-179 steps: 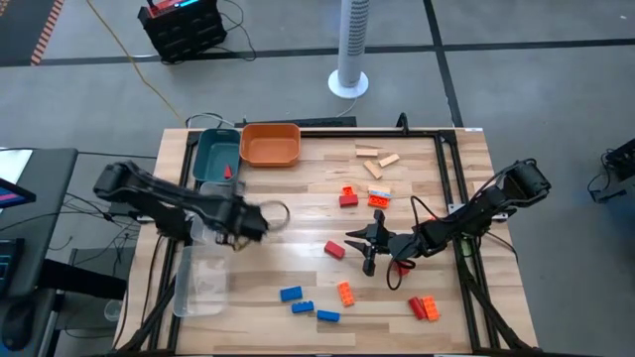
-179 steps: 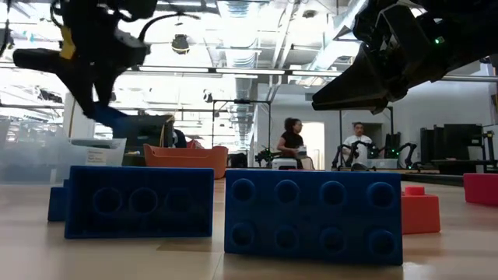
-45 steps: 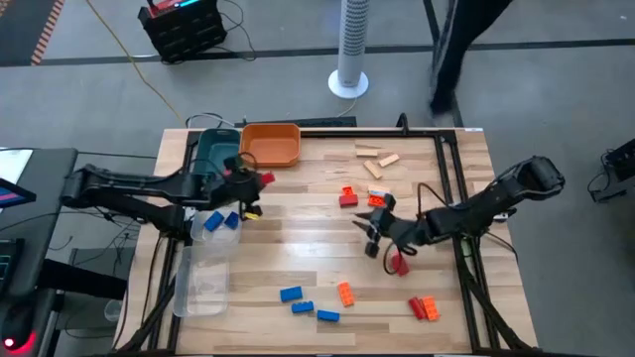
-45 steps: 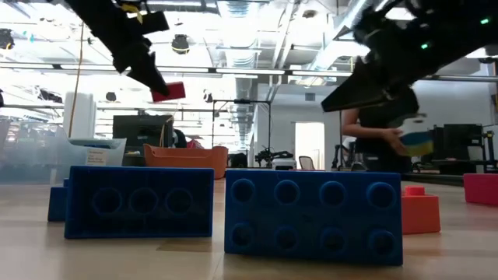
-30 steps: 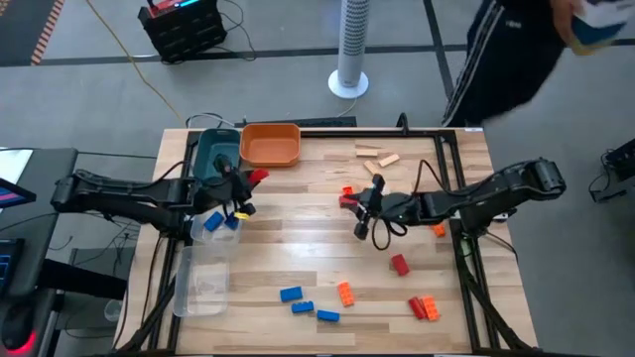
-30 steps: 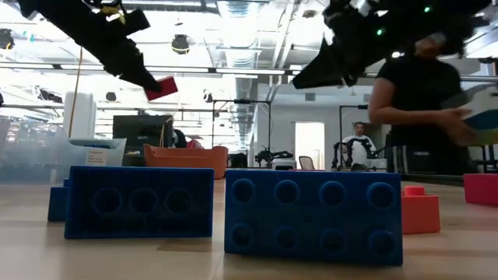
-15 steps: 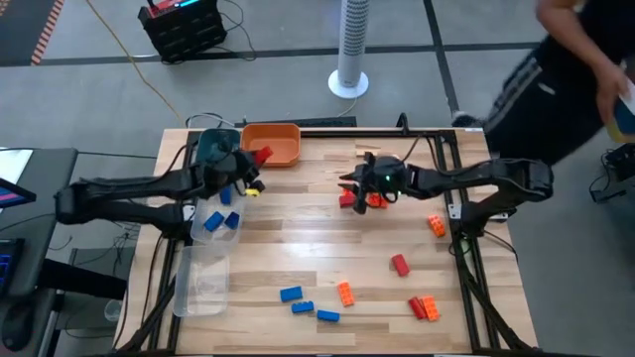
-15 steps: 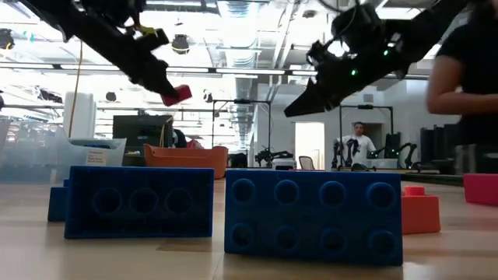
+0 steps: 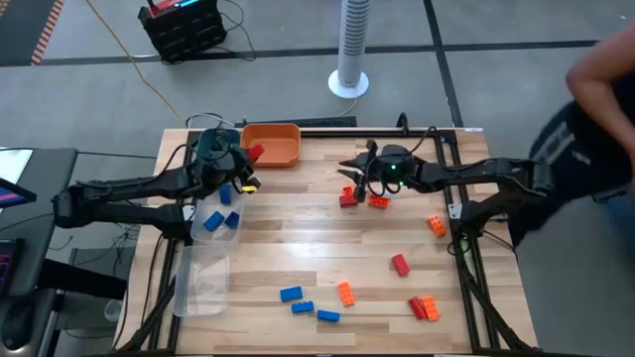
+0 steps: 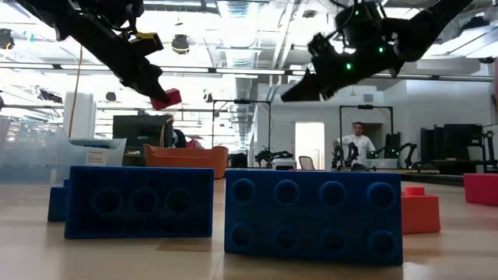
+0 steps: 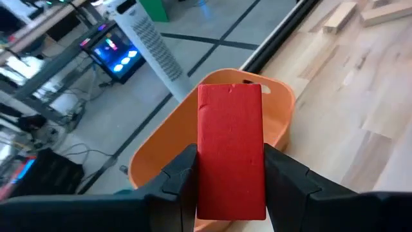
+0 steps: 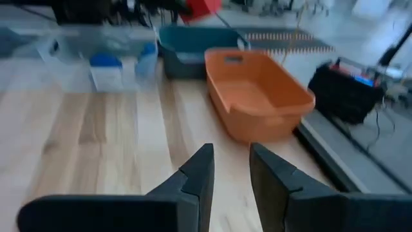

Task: Sort blocks
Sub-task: Put the wooden red block into the blue bin

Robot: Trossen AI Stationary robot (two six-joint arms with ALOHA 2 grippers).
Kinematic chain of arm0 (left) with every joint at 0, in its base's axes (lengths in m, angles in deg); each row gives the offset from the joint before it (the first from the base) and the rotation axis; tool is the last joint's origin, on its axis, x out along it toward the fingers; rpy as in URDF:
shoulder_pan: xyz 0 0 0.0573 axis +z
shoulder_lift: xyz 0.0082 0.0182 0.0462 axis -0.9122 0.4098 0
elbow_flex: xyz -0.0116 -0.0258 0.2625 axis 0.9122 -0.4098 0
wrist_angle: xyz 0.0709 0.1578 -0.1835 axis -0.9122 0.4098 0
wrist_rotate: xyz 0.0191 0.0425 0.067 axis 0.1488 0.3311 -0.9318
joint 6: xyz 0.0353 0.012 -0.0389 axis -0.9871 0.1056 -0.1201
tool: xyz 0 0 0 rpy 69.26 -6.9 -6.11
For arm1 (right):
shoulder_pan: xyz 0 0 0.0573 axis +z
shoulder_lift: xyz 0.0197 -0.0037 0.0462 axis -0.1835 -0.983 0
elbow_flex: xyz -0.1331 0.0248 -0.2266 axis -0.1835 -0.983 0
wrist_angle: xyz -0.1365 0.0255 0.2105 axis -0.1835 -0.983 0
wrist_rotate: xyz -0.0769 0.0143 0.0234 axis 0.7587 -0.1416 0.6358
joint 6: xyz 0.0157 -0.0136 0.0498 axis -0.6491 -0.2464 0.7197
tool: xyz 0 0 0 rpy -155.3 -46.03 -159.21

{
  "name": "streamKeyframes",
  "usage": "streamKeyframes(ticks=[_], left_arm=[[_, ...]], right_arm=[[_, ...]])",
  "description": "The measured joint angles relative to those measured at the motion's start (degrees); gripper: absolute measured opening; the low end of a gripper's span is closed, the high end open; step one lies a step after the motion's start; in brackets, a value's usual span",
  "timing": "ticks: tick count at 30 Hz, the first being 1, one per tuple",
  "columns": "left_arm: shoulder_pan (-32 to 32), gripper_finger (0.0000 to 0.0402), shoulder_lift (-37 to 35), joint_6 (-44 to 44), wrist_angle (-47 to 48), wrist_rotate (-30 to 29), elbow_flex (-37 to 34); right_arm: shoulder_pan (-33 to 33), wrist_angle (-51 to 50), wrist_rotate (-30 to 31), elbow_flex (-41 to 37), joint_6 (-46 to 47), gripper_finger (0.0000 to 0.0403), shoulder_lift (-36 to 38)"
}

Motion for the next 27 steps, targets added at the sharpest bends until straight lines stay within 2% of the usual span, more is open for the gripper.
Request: streamKeyframes(ticks=[5, 8, 14, 22, 27], left_arm=[[-0.5, 0.0124, 0.0, -0.5, 0.7, -3.9, -0.3], [-0.5, 0.0124, -0.7, -1.5, -2.4, -6.3, -3.2], [-0.5, 0.0124, -4.3, -0.4, -3.2, -6.8, -6.3], [-1.5, 0.0124, -10.4, 2.4, 1.9, -6.8, -6.5], [-1.6, 0.0124, -11.7, 3.6, 2.6, -6.0, -6.5]], right_arm=[[-0.1, 0.6, 0.0, 4.8, -2.9, 0.0108, -0.1], [-0.2, 0.4, 0.0, 6.5, -4.4, 0.0108, -0.1], [0.6, -2.0, 0.0, 7.0, -3.6, 0.0108, -0.1], [3.9, -2.9, 0.0, 7.0, -0.2, 0.0108, -0.1], [6.7, -6.7, 0.4, 7.0, 2.1, 0.0108, -0.1]])
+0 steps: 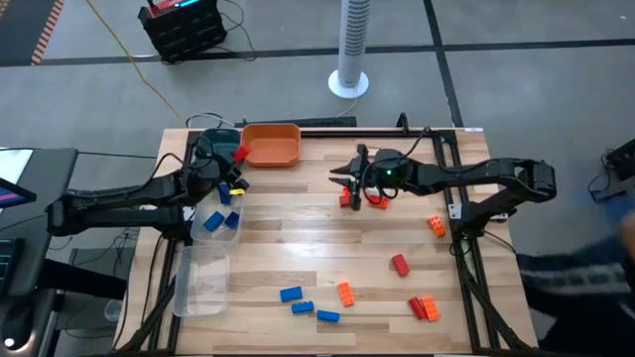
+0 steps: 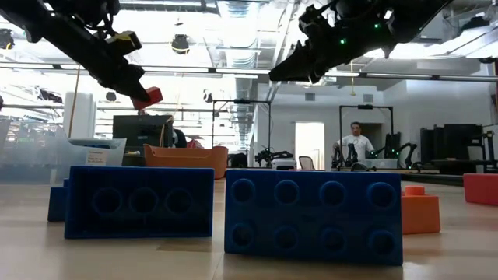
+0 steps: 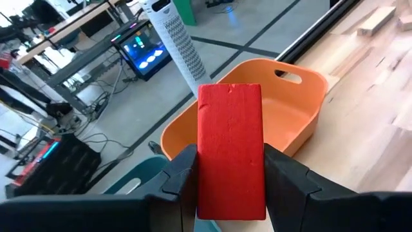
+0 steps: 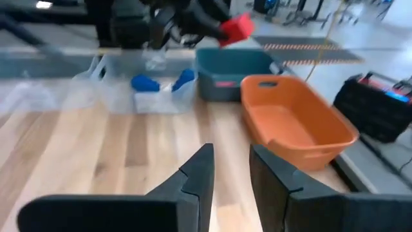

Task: Sort blocks
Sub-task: Put the wooden red block into the blue bin

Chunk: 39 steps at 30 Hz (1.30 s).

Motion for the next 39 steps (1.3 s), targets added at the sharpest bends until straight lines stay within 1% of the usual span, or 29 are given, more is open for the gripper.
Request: streamKeyframes(ticks=[4, 6, 10, 14, 17, 19, 22, 25, 28, 31, 34, 37, 39], left_arm=[[0.0, 0.0124, 0.0, 0.8, -0.8, 1.6, 0.0], [0.0, 0.0124, 0.0, 0.9, -1.5, 1.6, 0.0], [0.1, 0.0128, 0.0, -0.6, -6.2, 1.6, 0.0], [0.1, 0.0129, 0.0, -4.9, -11.5, 1.4, 0.0], [0.1, 0.013, 0.0, -9.4, -14.3, 0.7, 0.0], [0.1, 0.013, 0.0, -11.9, -15.6, 0.5, 0.0], [0.1, 0.0131, 0.0, -10.2, -15.7, -0.1, 0.0], [0.1, 0.0131, 0.6, -4.4, -15.7, -0.4, 0.0], [0.1, 0.0131, 1.6, 2.9, -14.9, -0.4, 0.0], [0.1, 0.0132, 1.8, 8.0, -13.2, -0.2, 0.0], [0.1, 0.0132, 1.7, 10.8, -9.2, 0.8, 1.2], [0.6, 0.0132, 1.7, 14.0, -4.1, 0.7, 3.3], [2.8, 0.0132, 2.0, 20.0, 2.2, 0.2, 4.6]], right_arm=[[1.0, -1.7, 0.0, 0.0, -0.4, 0.0108, 0.0], [0.0, -1.2, 0.0, 0.0, -2.9, 0.0108, 0.0], [-4.3, -0.7, -0.2, 0.0, -9.2, 0.0108, 0.0], [-9.2, 1.1, -0.4, 0.0, -15.2, 0.0108, 0.0], [-12.4, 4.1, -0.4, 0.0, -19.7, 0.0108, 0.1], [-14.4, 7.5, -0.7, 0.1, -20.1, 0.0108, 0.1], [-17.2, 8.9, -1.0, 1.5, -15.3, 0.0108, 0.1], [-19.5, 8.6, -1.5, 2.2, -5.3, 0.0108, 0.1], [-20.4, 5.8, -1.5, 2.1, 5.7, 0.0108, 0.0], [-20.4, 2.5, -4.8, 2.6, 13.4, 0.0108, 0.0], [-20.0, -3.3, -8.5, 5.4, 17.0, 0.0108, 0.0], [-19.1, -10.3, -8.8, 9.0, 17.3, 0.0108, 0.0], [-18.6, -12.9, -8.8, 11.0, 15.9, 0.0108, 0.0]])
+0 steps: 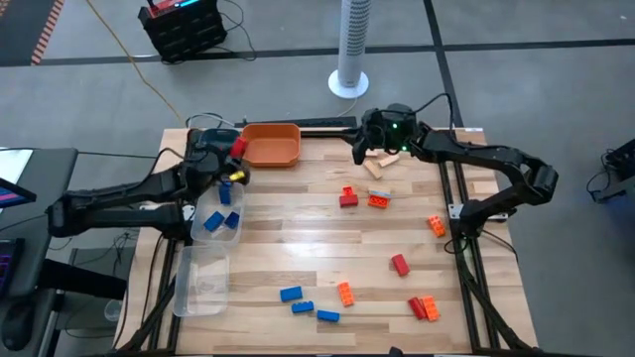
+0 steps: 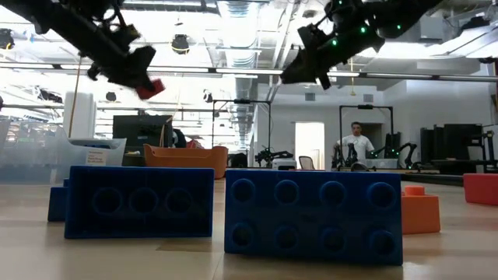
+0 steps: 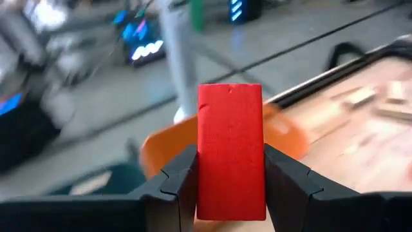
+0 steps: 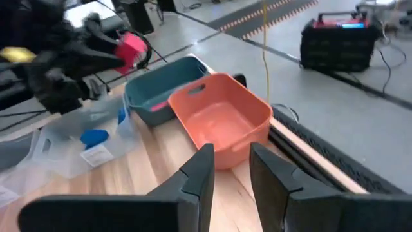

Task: Sort blocks
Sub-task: Put the wooden red block into the blue bin

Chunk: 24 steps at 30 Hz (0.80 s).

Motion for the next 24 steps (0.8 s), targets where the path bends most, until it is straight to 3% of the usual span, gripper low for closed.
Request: streamKeyframes(ticks=[2, 4, 7, 9, 17, 24], left_arm=[[4.3, 0.0132, 0.7, 8.4, 8.4, 1.7, 0.9], [10.1, 0.0132, 2.1, 15.7, 15.1, 8.4, 1.0], [17.2, 0.0132, 4.8, 18.3, 18.4, 19.0, 1.0], [20.1, 0.0132, 6.9, 17.7, 19.4, 21.7, 1.1], [26.7, 0.0139, 16.9, 13.2, 24.0, 22.4, 4.3], [26.8, 0.021, 18.4, 2.9, 17.3, 22.1, 7.6]], right_arm=[[0.4, -0.5, 0.0, 1.4, -1.5, 0.0108, 0.0], [0.4, -0.2, 0.0, 1.9, -1.9, 0.0108, 0.0], [-0.1, -0.3, 0.0, 2.1, -2.8, 0.0108, 0.0], [-0.5, -0.3, 0.0, 2.1, -3.1, 0.0108, 0.0], [-0.4, -0.9, -0.2, 2.1, -5.7, 0.0108, 0.0], [-0.9, -5.7, -0.2, 2.1, -14.8, 0.0108, 0.0]])
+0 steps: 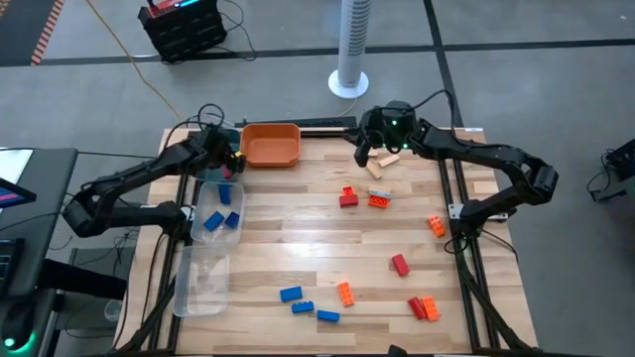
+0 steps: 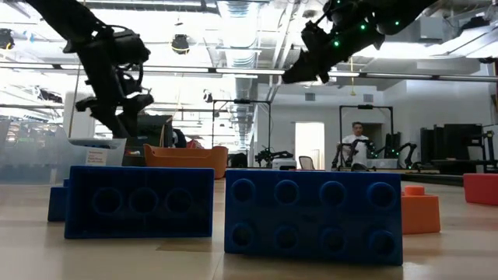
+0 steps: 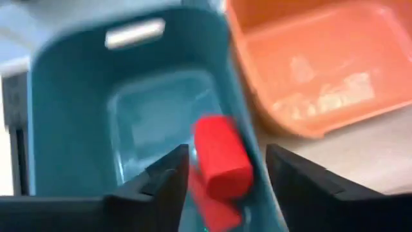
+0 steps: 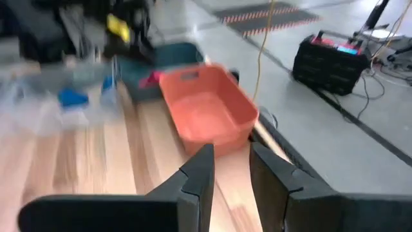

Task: Sort blocks
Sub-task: Put the wooden red block into the blue bin

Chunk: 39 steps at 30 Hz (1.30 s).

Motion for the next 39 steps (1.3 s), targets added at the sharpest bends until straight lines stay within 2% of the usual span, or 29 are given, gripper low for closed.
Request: streamKeyframes(ticks=[4, 8, 12, 16, 19, 24, 27, 33, 39], left_arm=[[0.0, 0.0235, 0.0, -4.5, 0.6, -1.9, 1.7], [-0.6, 0.0238, -0.8, -7.8, -0.6, -2.9, 2.9], [-4.8, 0.0233, -3.0, -12.7, -7.2, -2.9, 3.0], [-10.3, 0.0229, -3.8, -17.2, -13.3, -3.4, 3.0], [-15.1, 0.0229, -3.8, -18.4, -14.4, -3.4, 3.0], [-25.1, 0.0228, -4.0, -17.6, -14.6, -3.2, 3.0], [-30.7, 0.0228, -4.1, -16.7, -14.6, -3.2, 3.0], [-38.6, 0.0228, -4.4, -11.3, -12.4, -3.1, 3.0], [-44.2, 0.0228, -4.4, -6.6, -8.5, -3.3, 3.0]], right_arm=[[0.0, -2.7, 0.0, -1.5, -3.4, 0.0108, 0.0], [0.3, -2.5, 0.0, -2.6, -4.6, 0.0108, -0.1], [2.4, -3.6, 0.0, -2.6, -5.0, 0.0108, -0.1], [6.6, -10.6, 0.2, -2.6, -4.0, 0.0108, -0.1], [12.2, -16.6, 3.3, -2.6, 0.0, 0.0108, -0.1], [26.1, -22.2, 17.8, -2.6, 5.0, 0.0108, -0.1], [32.6, -24.4, 21.2, -2.6, 8.8, 0.0108, 0.0], [38.6, -33.6, 21.3, -2.6, 18.3, 0.0126, 0.0], [45.3, -45.8, 15.2, -2.6, 34.2, 0.0192, 0.0]])
